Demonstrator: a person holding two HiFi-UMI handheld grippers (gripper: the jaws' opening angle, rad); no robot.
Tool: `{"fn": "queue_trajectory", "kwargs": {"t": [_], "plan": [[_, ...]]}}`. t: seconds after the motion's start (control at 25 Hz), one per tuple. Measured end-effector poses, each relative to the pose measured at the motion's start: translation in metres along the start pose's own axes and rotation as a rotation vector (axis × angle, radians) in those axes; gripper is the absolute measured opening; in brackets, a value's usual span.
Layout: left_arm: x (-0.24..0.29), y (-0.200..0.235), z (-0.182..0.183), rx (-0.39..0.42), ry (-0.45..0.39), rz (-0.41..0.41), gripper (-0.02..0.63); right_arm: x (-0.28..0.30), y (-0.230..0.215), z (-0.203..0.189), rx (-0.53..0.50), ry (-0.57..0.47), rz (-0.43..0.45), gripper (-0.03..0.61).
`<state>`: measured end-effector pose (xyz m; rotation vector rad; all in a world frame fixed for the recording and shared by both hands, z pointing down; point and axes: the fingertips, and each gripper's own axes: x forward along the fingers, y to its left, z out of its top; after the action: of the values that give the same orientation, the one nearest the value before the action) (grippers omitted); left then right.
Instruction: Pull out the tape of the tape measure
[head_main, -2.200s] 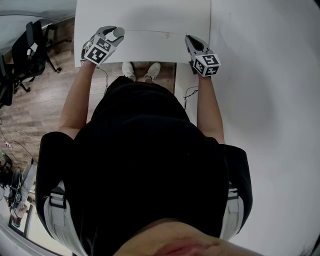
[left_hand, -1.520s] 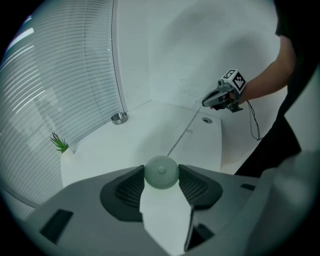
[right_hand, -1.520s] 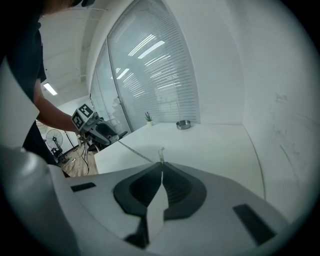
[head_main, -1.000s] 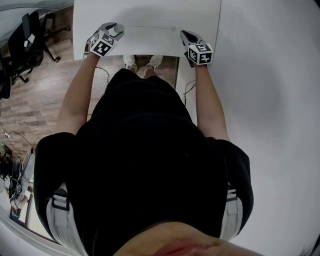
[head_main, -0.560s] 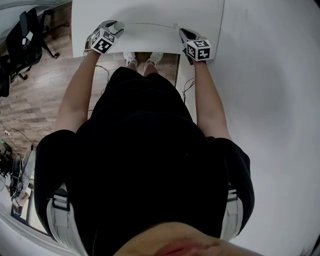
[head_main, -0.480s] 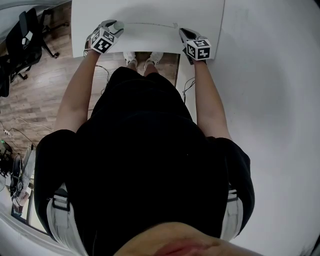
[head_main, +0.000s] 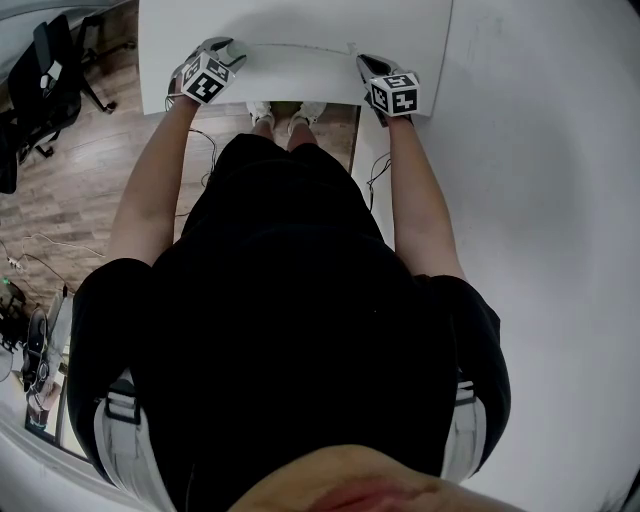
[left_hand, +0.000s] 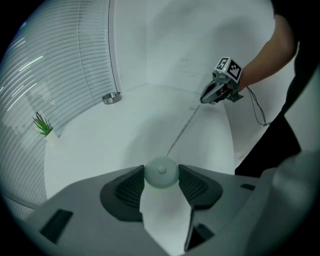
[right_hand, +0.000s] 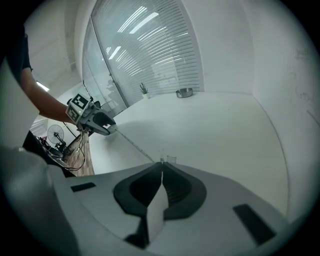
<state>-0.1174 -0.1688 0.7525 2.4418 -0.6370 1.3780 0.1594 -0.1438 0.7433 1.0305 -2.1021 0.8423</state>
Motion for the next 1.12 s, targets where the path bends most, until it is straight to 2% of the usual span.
{"fn": "queue_trajectory", "kwargs": {"t": [0.36,1.12], "plan": [[0.002,-0.007,-0.004,0.008,0.023,-0.028,0.227,0.005,-0.001,-0.018,-0.007,0.089,-0.024,0.011],[0.014,-0.012,-0.014,0.010,0.049,-0.036,0.230,0.013,-0.004,-0.029,0.015,0.131,-0.037,0.032]]}}
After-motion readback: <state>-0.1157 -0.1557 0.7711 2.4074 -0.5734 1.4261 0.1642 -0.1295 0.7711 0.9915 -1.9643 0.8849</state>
